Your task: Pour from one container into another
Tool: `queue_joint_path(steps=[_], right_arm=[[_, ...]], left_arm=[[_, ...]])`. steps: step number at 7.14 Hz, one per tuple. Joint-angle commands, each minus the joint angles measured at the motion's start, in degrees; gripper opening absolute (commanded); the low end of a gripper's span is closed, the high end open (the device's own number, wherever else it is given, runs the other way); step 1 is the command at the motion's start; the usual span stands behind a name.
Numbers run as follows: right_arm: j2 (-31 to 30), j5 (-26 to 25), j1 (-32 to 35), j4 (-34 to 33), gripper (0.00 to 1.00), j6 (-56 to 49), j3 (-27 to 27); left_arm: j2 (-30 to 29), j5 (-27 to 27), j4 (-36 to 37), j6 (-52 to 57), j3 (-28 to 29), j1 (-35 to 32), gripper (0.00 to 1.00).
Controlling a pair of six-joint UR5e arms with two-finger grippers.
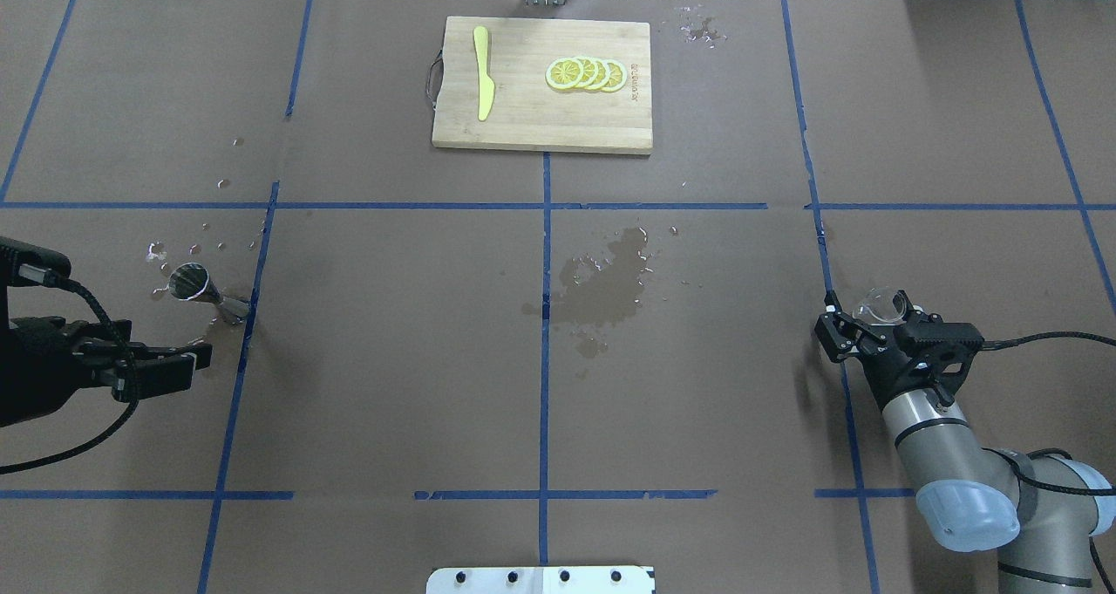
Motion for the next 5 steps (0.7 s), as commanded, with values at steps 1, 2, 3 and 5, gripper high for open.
queue_joint_path(steps=[1,2,3,5], right_arm=[[-0.67,-0.07,-0.53,0.03,1.00,0.00,0.13],[-0.67,-0.33,-1.23,0.03,1.00,0.00,0.22],[-1.37,-0.34,-2.11,0.03,1.00,0.00,1.26],[-7.49,0.10,-4.22,0.03,1.00,0.00,6.69]], left_arm=[[-6.14,-4.30,5.49,0.31,-0.22,-3.44,1.00],[-10.01,-4.93,9.97,0.31,-0.48,-3.81,1.00],[-13.18,-5.02,13.75,0.31,-0.74,-3.81,1.00],[-15.93,-5.02,18.08,0.31,-1.79,-3.90,1.00]])
